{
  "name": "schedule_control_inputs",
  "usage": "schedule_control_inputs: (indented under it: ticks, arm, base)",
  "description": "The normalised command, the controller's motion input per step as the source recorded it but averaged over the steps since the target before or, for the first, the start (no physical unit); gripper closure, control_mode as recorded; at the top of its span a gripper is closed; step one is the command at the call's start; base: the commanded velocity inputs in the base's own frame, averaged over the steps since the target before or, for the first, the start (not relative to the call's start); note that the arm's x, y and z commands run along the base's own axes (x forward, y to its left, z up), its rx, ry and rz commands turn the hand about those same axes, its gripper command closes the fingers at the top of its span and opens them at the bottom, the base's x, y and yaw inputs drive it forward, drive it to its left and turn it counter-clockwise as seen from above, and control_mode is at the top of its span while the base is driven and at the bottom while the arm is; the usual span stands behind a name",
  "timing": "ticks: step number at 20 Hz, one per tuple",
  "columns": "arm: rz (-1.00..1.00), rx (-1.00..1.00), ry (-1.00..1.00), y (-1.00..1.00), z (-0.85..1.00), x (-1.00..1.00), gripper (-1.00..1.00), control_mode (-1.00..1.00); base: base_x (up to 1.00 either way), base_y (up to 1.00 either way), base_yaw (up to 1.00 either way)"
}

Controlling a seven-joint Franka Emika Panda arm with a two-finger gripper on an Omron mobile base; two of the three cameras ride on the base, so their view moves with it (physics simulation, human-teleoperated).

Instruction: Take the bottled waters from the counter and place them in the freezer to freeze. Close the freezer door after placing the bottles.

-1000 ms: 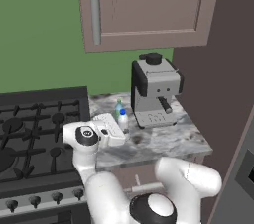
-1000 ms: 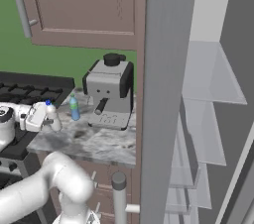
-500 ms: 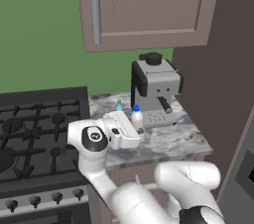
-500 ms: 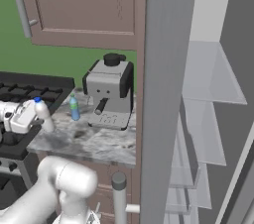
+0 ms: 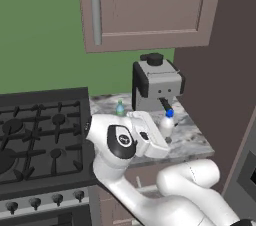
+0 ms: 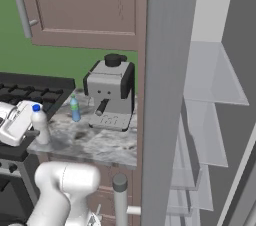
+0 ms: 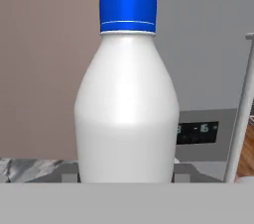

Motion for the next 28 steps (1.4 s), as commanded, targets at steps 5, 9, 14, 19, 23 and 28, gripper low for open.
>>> schedule_control_inputs:
  ticks: [5,9,14,19,23,28]
  arm:
    - [0.03,0.00,-0.04,-0.26,0.22,-0.01,1.00,-1.00]
    - [0.03,0.00,0.00,-0.12,0.00,0.15,1.00,-1.00]
    - [0.01,0.01,0.01,-0.22,0.00,0.12,1.00,-1.00]
    - [0.00,0.00,0.00,-0.02,0.00,0.00,1.00,-1.00]
    - [0.00,0.00,0.00,0.00,0.00,0.00,1.00,-1.00]
    - [0.00,0.00,0.00,0.00,0.00,0.00,1.00,-1.00]
  base:
    - [0.00,0.00,0.00]
    - [0.00,0.00,0.00]
    - [0.00,0.00,0.00]
    - [0.00,0.00,0.00]
    - [0.00,0.00,0.00]
    - [0.00,0.00,0.00]
